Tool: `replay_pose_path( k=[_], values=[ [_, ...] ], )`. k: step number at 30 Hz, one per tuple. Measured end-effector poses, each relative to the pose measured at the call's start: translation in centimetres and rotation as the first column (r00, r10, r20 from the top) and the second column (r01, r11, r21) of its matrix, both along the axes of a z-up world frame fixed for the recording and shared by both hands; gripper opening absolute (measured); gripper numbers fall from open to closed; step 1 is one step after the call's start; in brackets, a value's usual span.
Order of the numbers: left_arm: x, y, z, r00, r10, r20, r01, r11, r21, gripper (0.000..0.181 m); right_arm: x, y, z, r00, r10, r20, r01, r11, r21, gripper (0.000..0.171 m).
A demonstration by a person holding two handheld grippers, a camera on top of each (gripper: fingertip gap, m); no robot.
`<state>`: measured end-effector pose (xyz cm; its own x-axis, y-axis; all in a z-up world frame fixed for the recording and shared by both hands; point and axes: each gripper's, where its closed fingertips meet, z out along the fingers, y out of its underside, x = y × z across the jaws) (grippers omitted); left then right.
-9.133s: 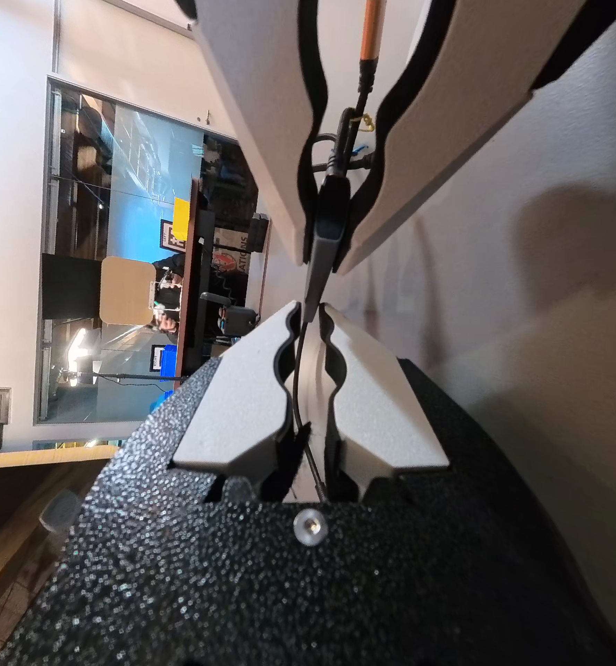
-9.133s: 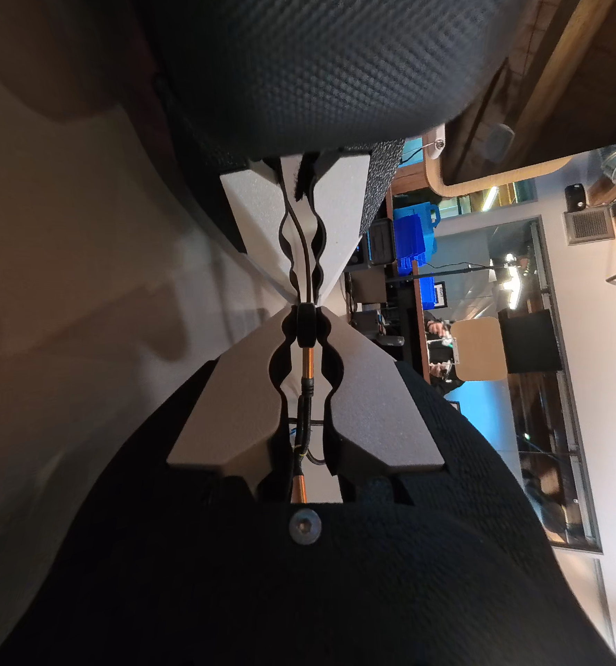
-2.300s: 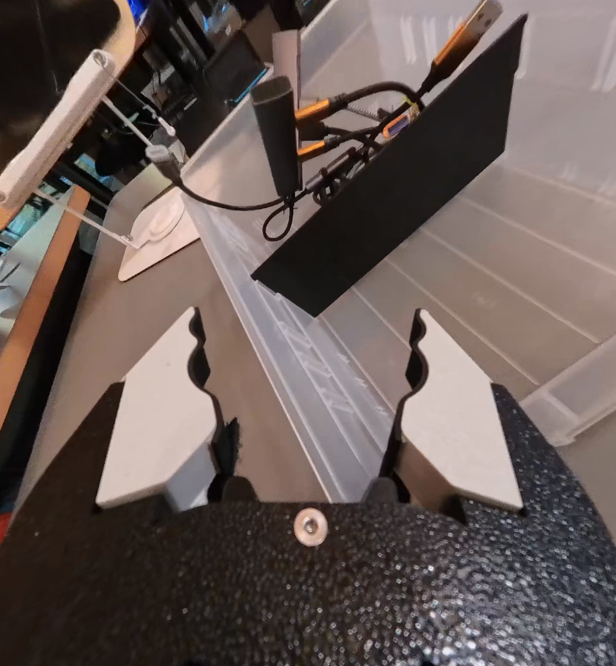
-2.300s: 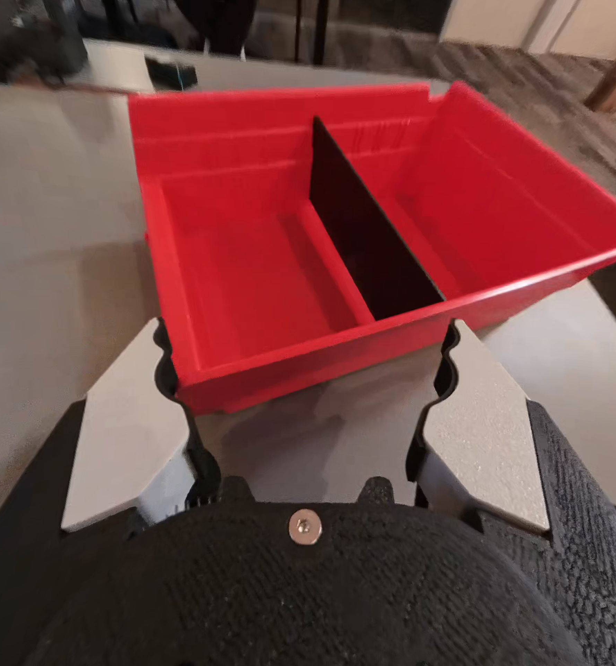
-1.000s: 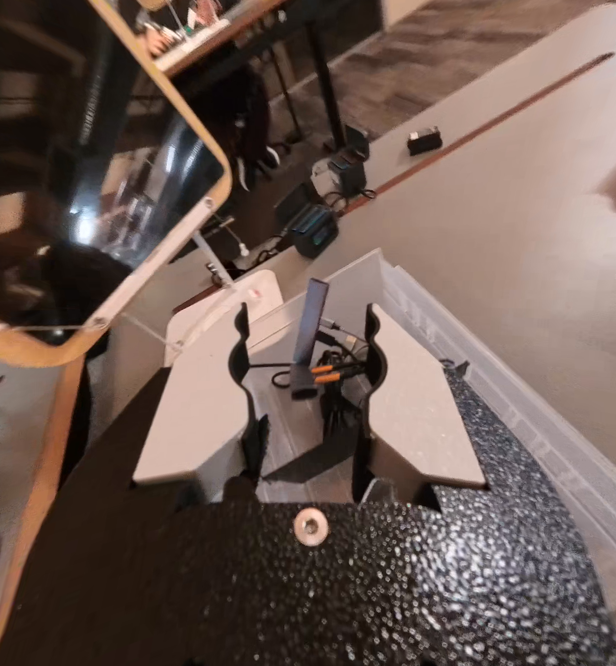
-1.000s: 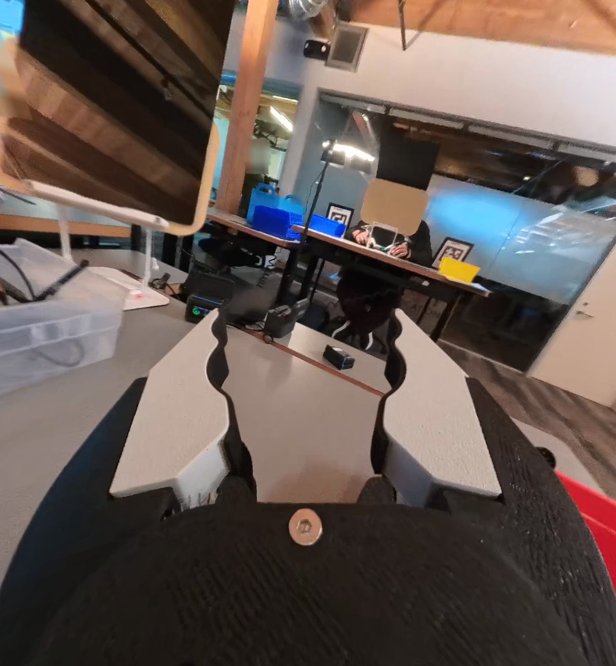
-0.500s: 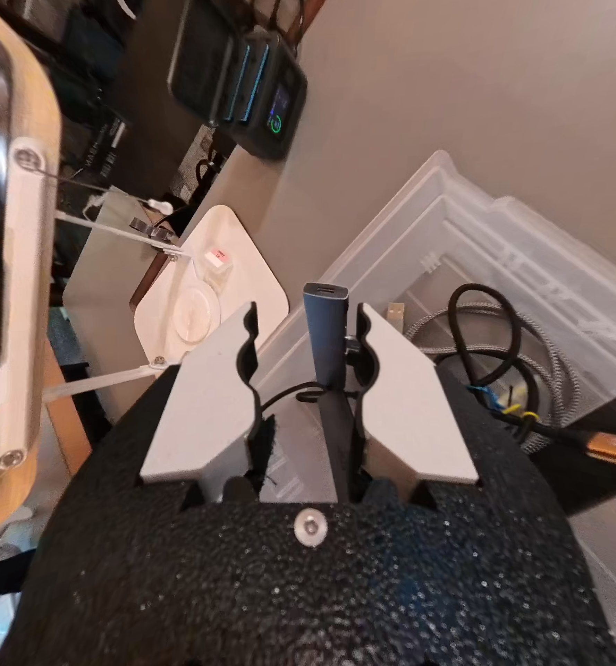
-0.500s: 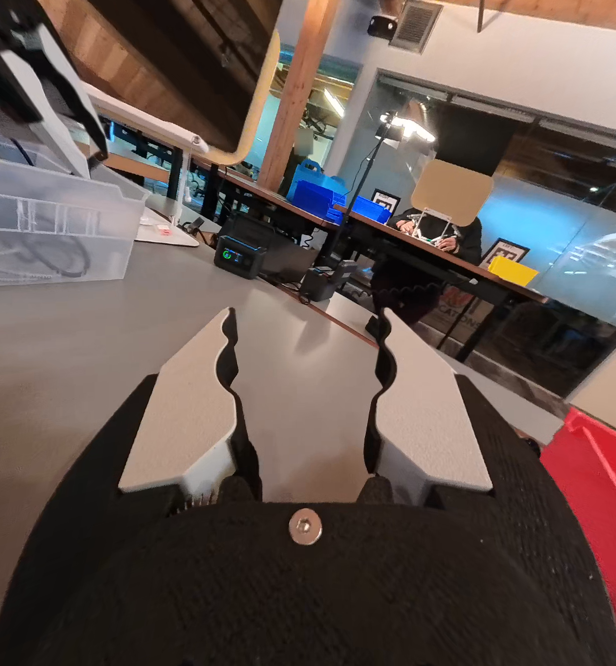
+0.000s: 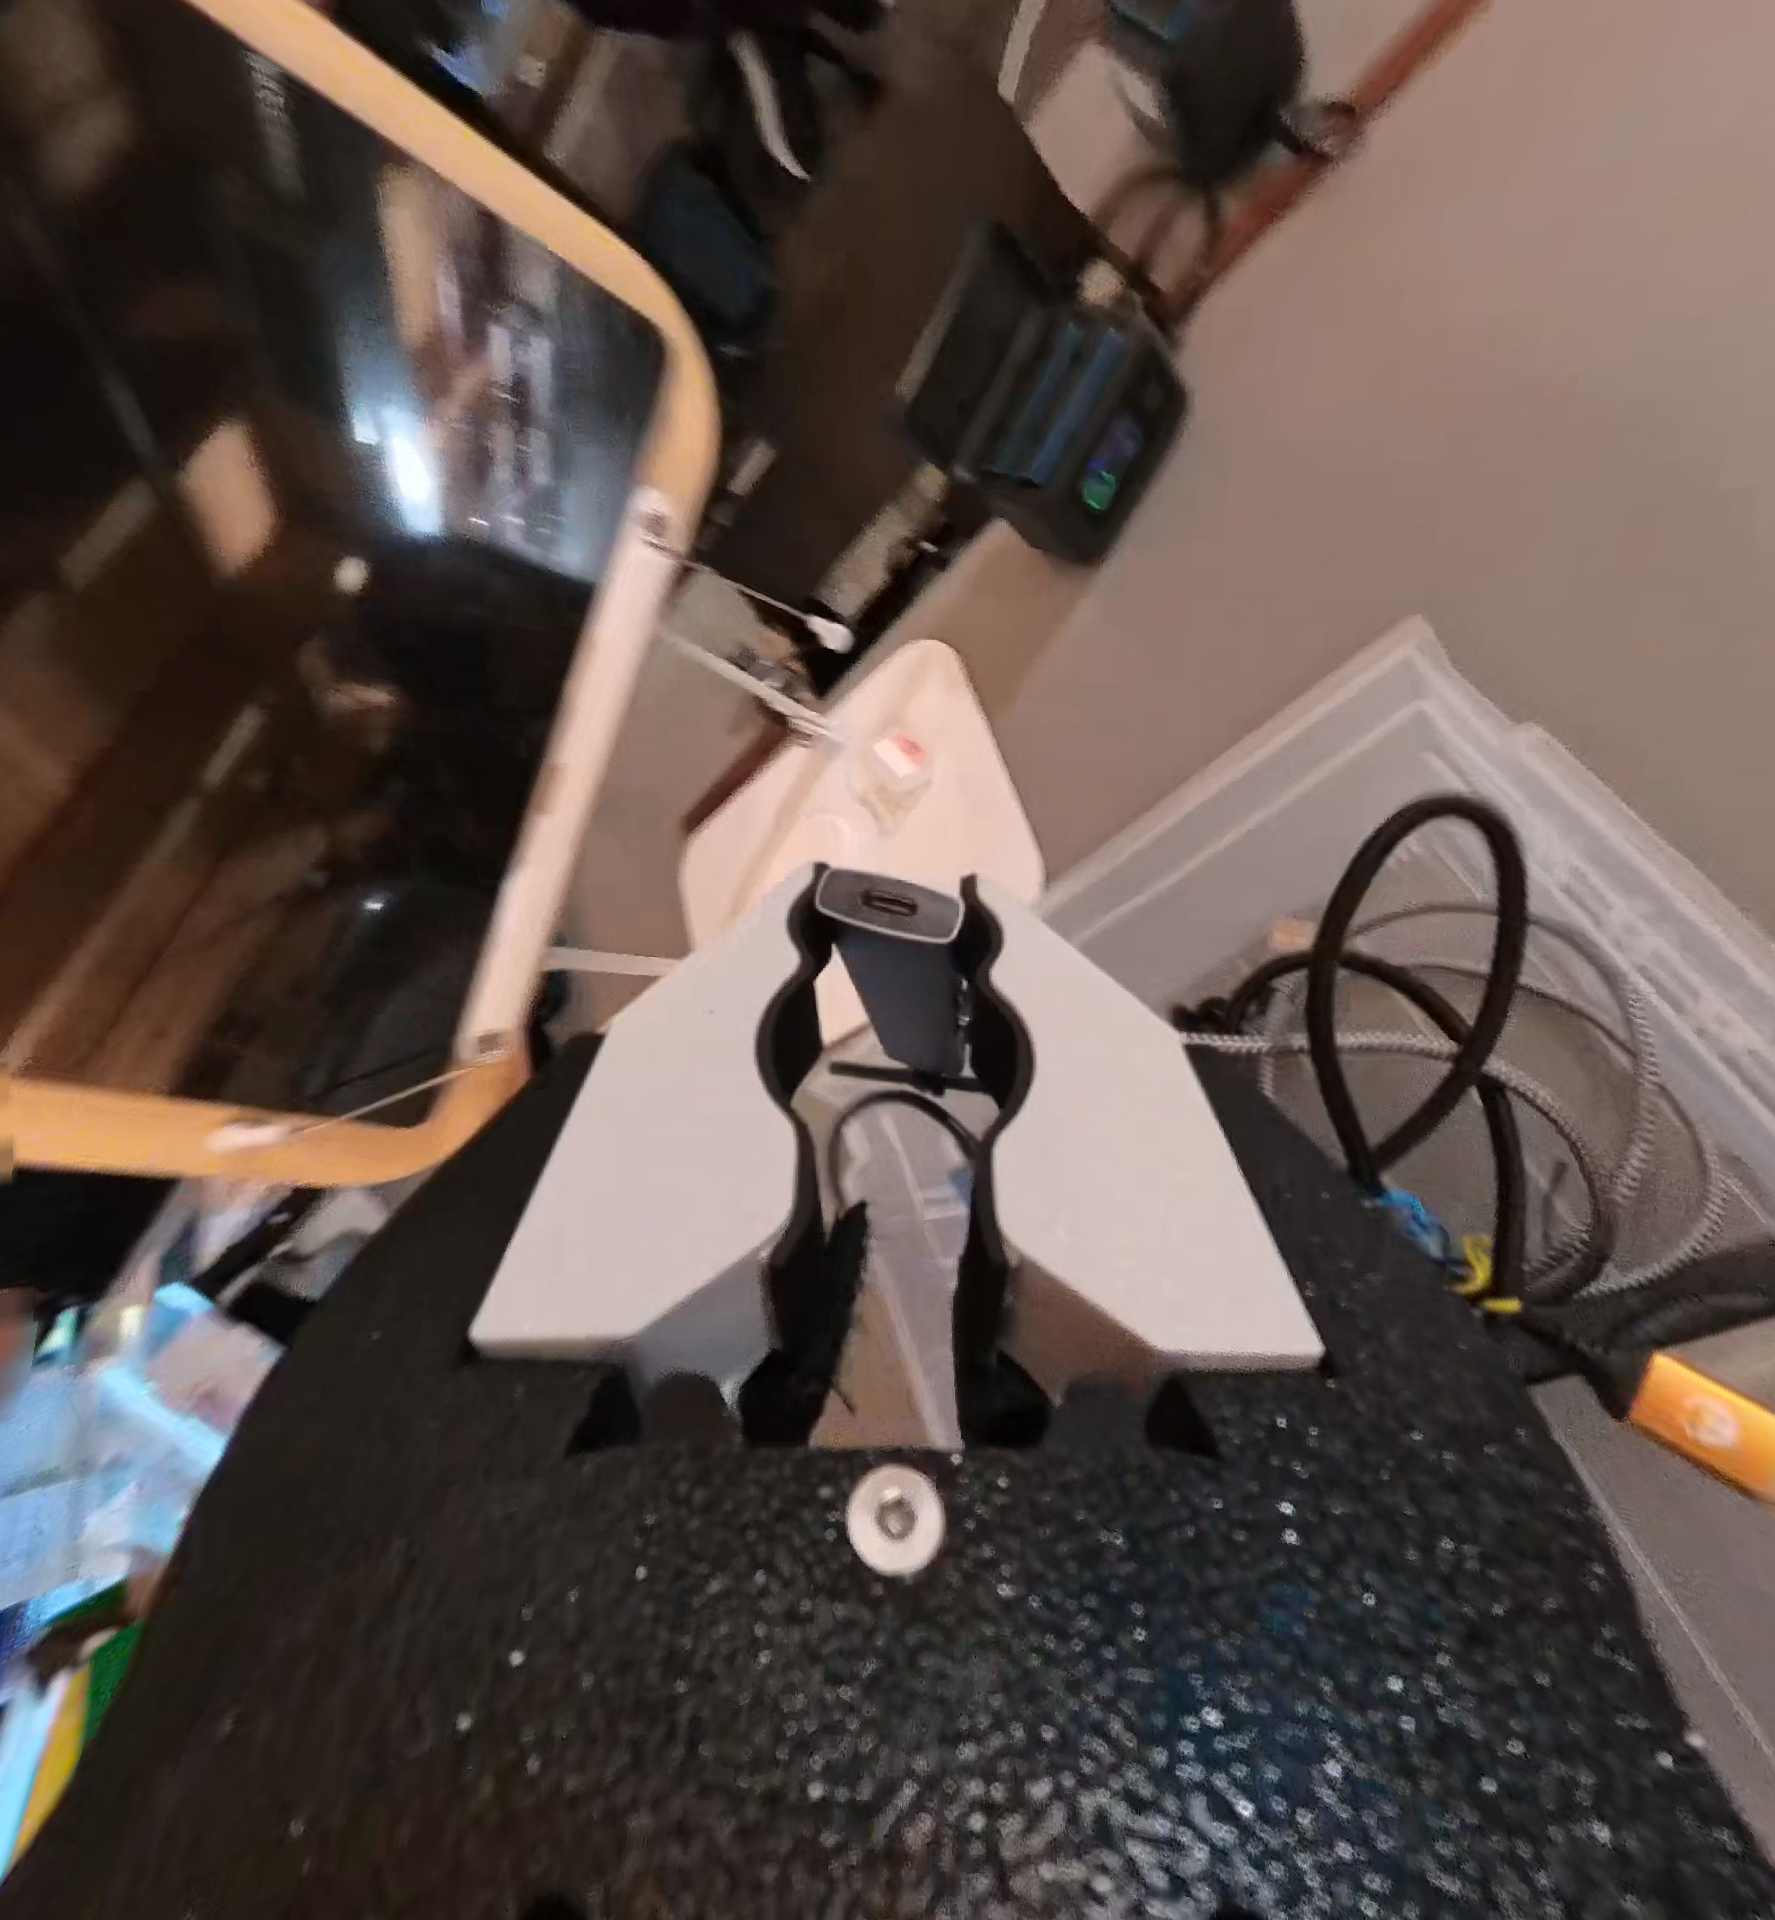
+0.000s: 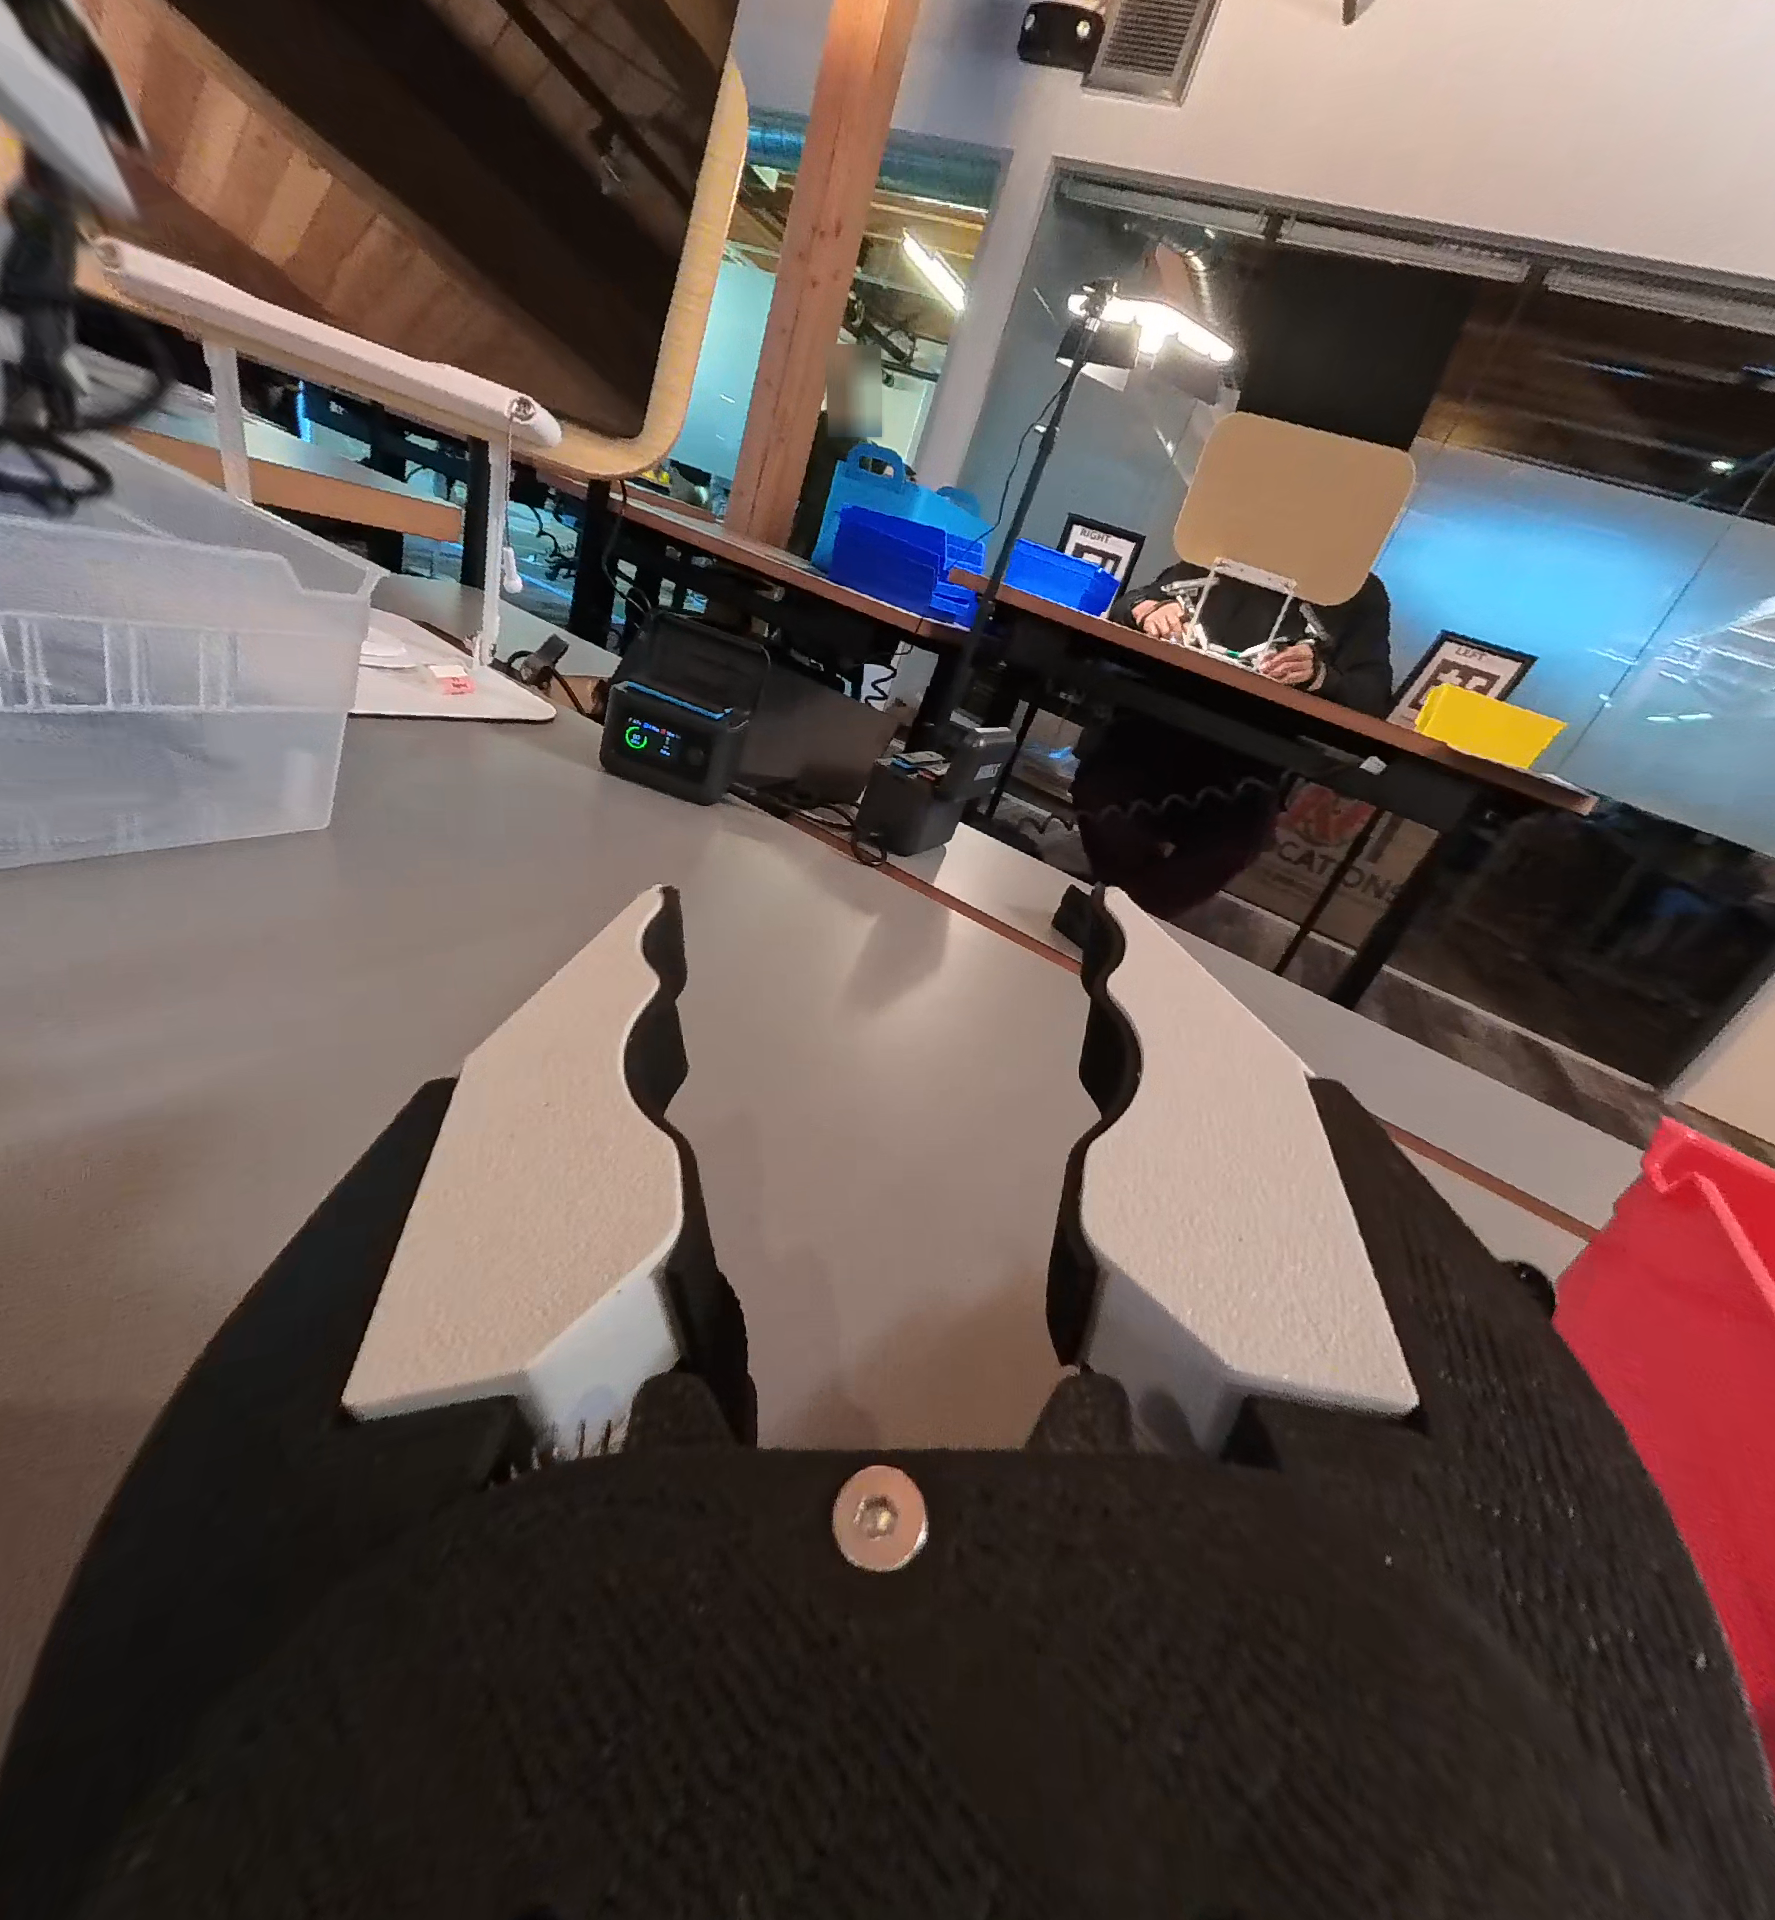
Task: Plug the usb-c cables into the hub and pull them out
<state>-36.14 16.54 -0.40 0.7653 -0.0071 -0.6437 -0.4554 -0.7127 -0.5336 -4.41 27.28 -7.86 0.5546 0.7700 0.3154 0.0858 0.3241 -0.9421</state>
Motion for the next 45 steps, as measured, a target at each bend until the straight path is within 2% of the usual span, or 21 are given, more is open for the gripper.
replay_pose_path(
  k=[1,4,8,16,19,22,25,28,30,32,36,40,42,43,45],
  values=[
    [0.1,-0.2,1.8,0.999,0.013,-0.04,-0.012,0.999,0.041,0.022,0.0,0.1,0.0,1.0,-0.002,-0.001,0.002,1.0,-0.004,0.076],
    [1.0,-1.0,7.0,0.99,0.044,-0.135,-0.028,0.992,0.119,0.022,0.2,0.3,0.0,1.0,-0.008,-0.01,0.008,1.0,-0.017,0.075],
    [2.7,-1.4,12.0,0.977,0.036,-0.212,0.004,0.982,0.187,0.022,0.4,0.5,0.0,1.0,-0.014,-0.02,0.013,0.999,-0.031,0.075],
    [5.0,0.9,18.5,0.925,0.0,-0.38,0.145,0.925,0.353,0.023,0.6,0.5,0.3,0.999,-0.018,-0.029,0.017,1.0,-0.022,0.074],
    [7.1,1.4,21.2,0.909,-0.018,-0.417,0.228,0.858,0.459,0.023,0.8,0.6,0.6,0.999,-0.028,-0.042,0.027,1.0,-0.014,0.074],
    [10.5,1.5,24.0,0.909,-0.06,-0.412,0.309,0.761,0.571,0.023,1.3,1.1,0.9,0.997,-0.048,-0.054,0.048,0.999,-0.008,0.074],
    [14.6,2.0,25.3,0.919,-0.164,-0.358,0.37,0.668,0.646,0.022,2.2,2.0,1.2,0.994,-0.088,-0.063,0.089,0.996,0.002,0.074],
    [18.8,3.4,24.4,0.918,-0.295,-0.264,0.393,0.606,0.692,0.022,3.4,2.9,1.7,0.987,-0.133,-0.088,0.134,0.991,0.009,0.073],
    [21.4,4.9,22.2,0.907,-0.38,-0.181,0.389,0.593,0.705,0.023,4.3,3.5,2.0,0.981,-0.162,-0.102,0.164,0.987,0.005,0.072],
    [23.5,6.7,18.8,0.896,-0.425,-0.127,0.388,0.61,0.691,0.023,5.0,3.9,2.3,0.976,-0.184,-0.119,0.185,0.983,0.003,0.071],
    [25.1,8.9,12.3,0.917,-0.334,-0.216,0.383,0.592,0.709,0.024,6.3,4.0,3.1,0.961,-0.234,-0.145,0.241,0.97,0.031,0.062],
    [24.5,10.1,5.9,0.937,-0.302,-0.174,0.33,0.61,0.72,0.023,7.0,4.1,3.6,0.953,-0.259,-0.156,0.268,0.963,0.04,0.052],
    [23.4,10.1,3.8,0.951,-0.264,-0.158,0.292,0.614,0.733,0.023,7.1,4.2,3.7,0.951,-0.273,-0.145,0.281,0.959,0.036,0.047],
    [23.2,10.0,3.1,0.951,-0.272,-0.148,0.289,0.605,0.742,0.023,6.6,3.9,3.6,0.96,-0.246,-0.133,0.253,0.966,0.042,0.047],
    [23.0,9.6,2.0,0.952,-0.285,-0.107,0.261,0.58,0.772,0.022,4.9,1.9,3.8,0.988,-0.094,-0.127,0.102,0.993,0.061,0.045]
  ],
)
